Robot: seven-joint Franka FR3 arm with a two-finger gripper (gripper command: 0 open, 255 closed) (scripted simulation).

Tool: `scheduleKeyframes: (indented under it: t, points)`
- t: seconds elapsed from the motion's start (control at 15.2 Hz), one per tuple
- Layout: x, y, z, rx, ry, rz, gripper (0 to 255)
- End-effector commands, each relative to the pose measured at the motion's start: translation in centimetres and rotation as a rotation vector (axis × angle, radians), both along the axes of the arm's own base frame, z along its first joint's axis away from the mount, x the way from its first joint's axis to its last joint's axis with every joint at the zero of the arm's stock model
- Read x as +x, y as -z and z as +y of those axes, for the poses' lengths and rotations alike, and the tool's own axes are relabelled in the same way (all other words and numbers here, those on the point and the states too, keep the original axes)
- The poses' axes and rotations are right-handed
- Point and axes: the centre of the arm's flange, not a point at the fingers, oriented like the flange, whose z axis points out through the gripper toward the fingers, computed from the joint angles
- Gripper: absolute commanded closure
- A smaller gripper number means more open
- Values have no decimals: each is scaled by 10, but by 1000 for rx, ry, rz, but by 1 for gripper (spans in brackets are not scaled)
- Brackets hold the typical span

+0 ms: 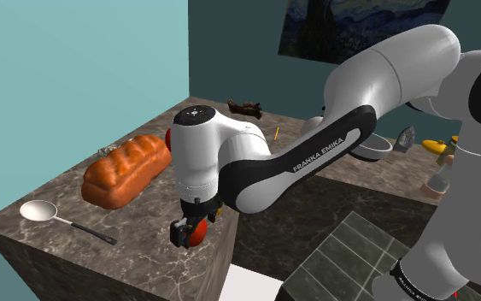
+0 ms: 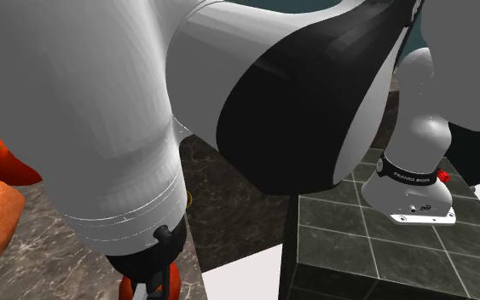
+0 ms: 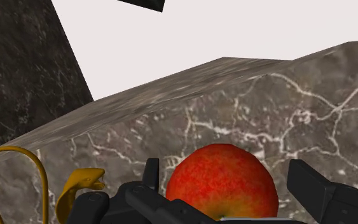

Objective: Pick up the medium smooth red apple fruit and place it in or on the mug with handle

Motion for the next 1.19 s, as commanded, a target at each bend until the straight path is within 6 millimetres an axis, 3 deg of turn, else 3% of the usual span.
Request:
scheduleKeyframes:
  t: [0.0,0.07,0.66,1.12]
  points:
    - [0,0,0,0,0,0,0]
    - [0,0,0,0,0,0,255]
    - [0,0,0,0,0,0,255]
    - [0,-37,0,0,0,0,255]
